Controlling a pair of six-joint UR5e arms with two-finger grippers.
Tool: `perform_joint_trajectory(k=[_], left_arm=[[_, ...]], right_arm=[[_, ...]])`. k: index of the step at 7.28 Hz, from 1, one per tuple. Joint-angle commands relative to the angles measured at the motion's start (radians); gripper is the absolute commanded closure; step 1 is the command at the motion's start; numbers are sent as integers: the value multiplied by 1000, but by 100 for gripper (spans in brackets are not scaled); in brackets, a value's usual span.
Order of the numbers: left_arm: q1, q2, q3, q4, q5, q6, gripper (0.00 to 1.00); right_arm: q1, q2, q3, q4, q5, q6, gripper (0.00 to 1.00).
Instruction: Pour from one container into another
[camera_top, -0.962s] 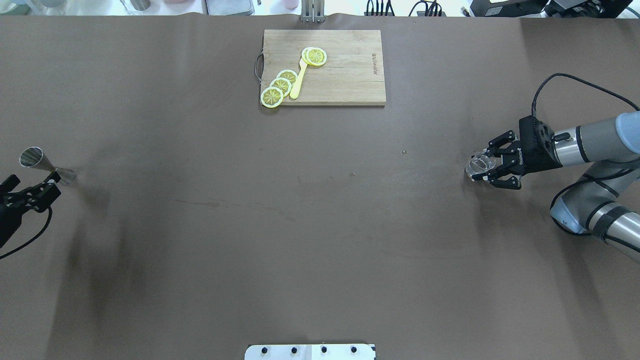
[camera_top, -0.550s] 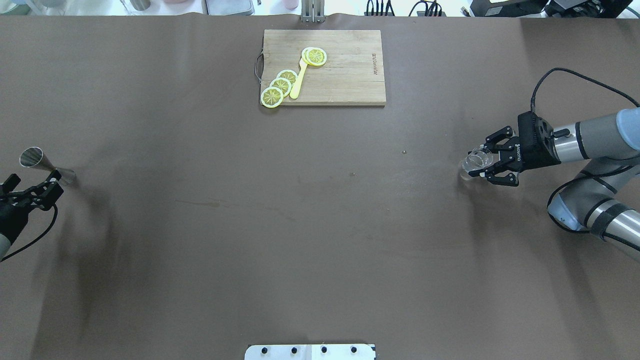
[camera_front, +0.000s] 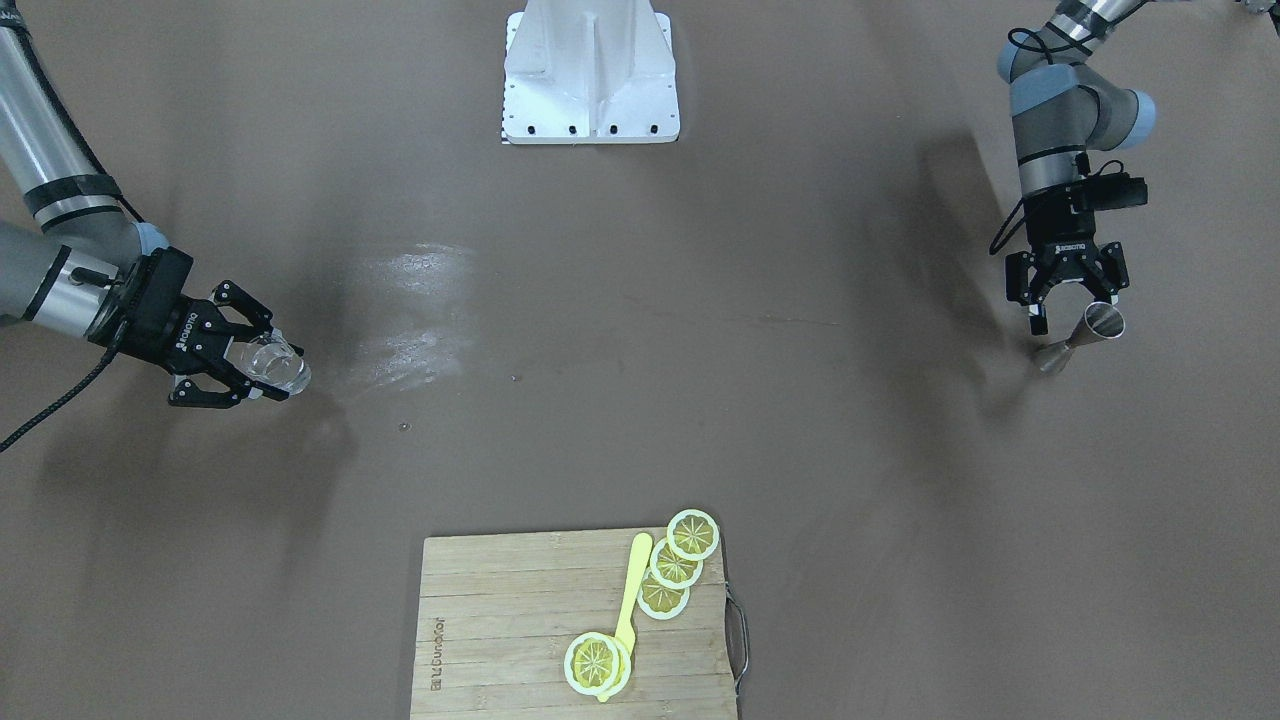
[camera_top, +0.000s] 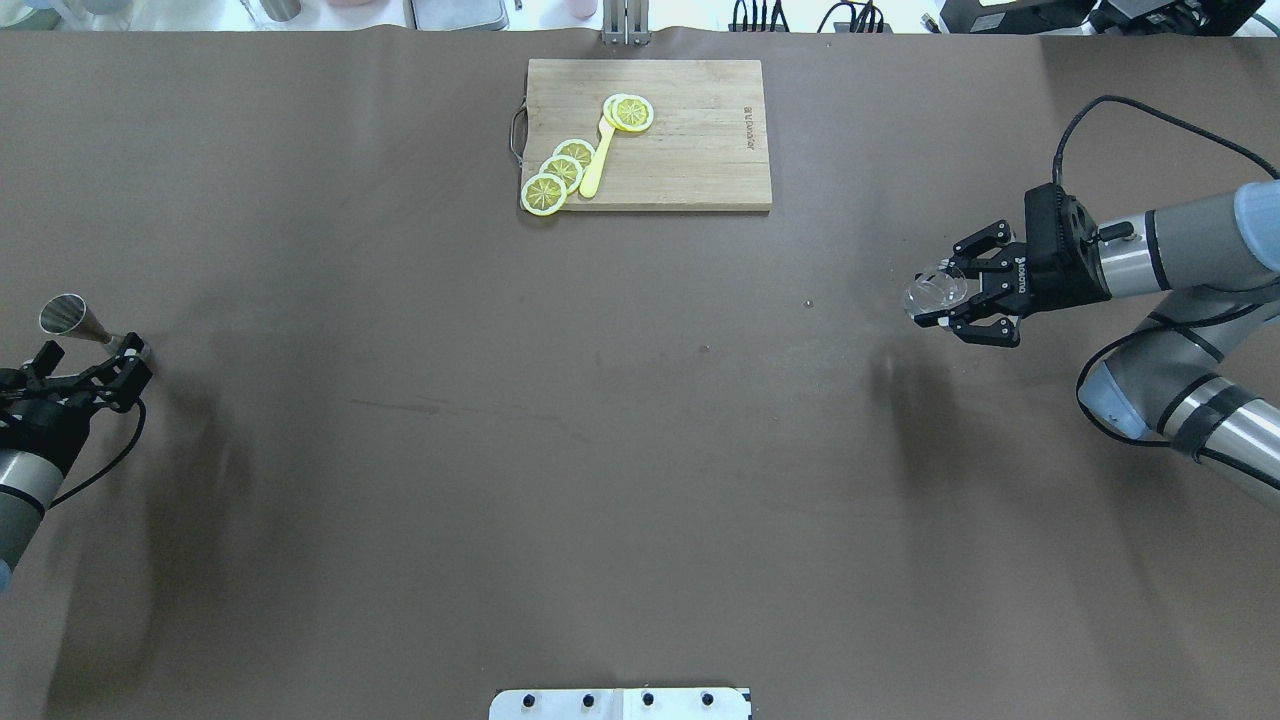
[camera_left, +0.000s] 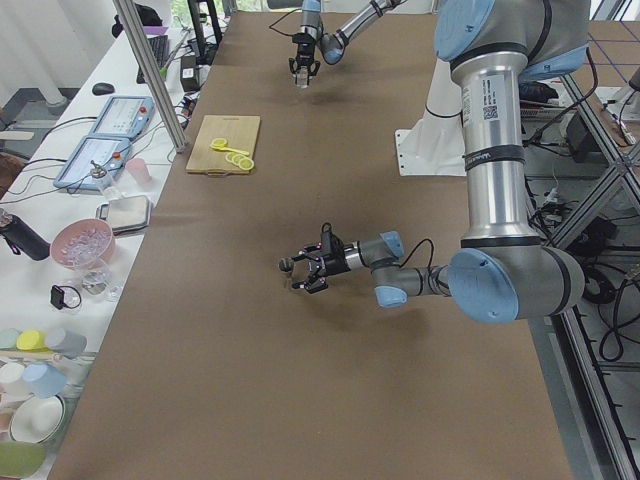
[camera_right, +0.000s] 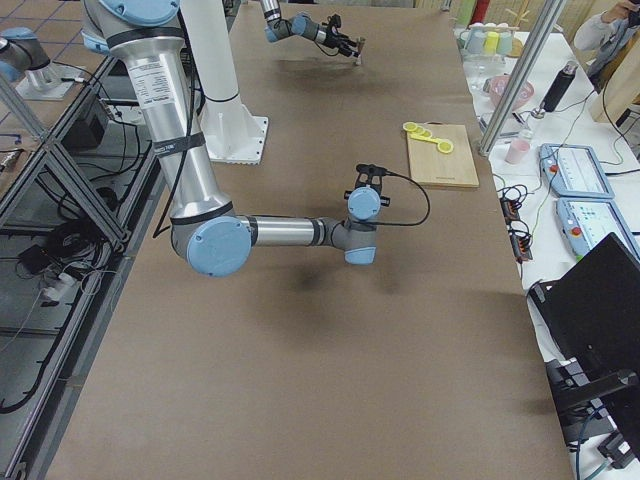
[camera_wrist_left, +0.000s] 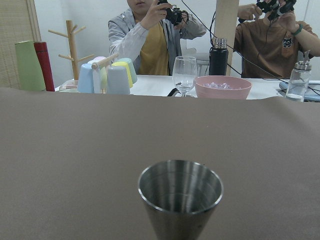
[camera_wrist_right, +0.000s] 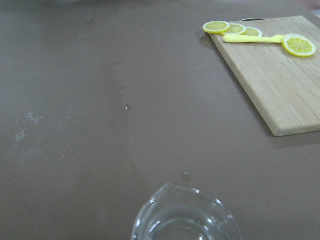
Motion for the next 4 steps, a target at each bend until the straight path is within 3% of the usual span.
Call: perform_joint_trajectory(k=[1,3,4], left_arm=[[0,-7,14,0,2,1,3],[-2,-7,12,0,8,0,4],[-2,-7,12,5,36,1,12]], right_arm=[[10,27,25,-51,0,2,100],[32,27,40,-51,-1,0,100],[37,24,51,-51,-3,0,100]])
